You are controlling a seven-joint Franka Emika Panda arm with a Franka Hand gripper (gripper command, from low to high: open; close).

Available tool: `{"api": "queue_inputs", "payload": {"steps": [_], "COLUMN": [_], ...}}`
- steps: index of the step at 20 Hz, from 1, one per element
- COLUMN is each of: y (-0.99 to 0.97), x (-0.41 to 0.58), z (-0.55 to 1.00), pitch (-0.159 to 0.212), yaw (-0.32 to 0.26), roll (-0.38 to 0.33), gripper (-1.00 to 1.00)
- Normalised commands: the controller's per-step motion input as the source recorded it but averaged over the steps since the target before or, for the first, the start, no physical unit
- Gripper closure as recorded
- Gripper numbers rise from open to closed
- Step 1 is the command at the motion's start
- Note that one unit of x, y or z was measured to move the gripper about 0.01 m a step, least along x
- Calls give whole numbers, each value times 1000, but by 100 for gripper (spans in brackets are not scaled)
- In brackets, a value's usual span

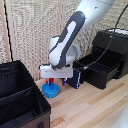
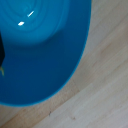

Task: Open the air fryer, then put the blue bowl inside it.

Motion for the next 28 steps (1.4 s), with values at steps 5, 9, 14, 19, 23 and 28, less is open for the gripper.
{"api": "queue_inputs", "payload": {"steps": [5,9,14,19,23,28], "y": [-70,-162,-73,-30,-128,-21], "x": [0,12,61,0,-4,-5], "z": [-295,-339,-138,0,0,253], "pitch": [-4,0,0,0,0,15], "yaw": [47,10,3,6,0,-69], "roll": [-96,-29,10,0,2,-21], "gripper": [-100,100,100,100,100,100]}}
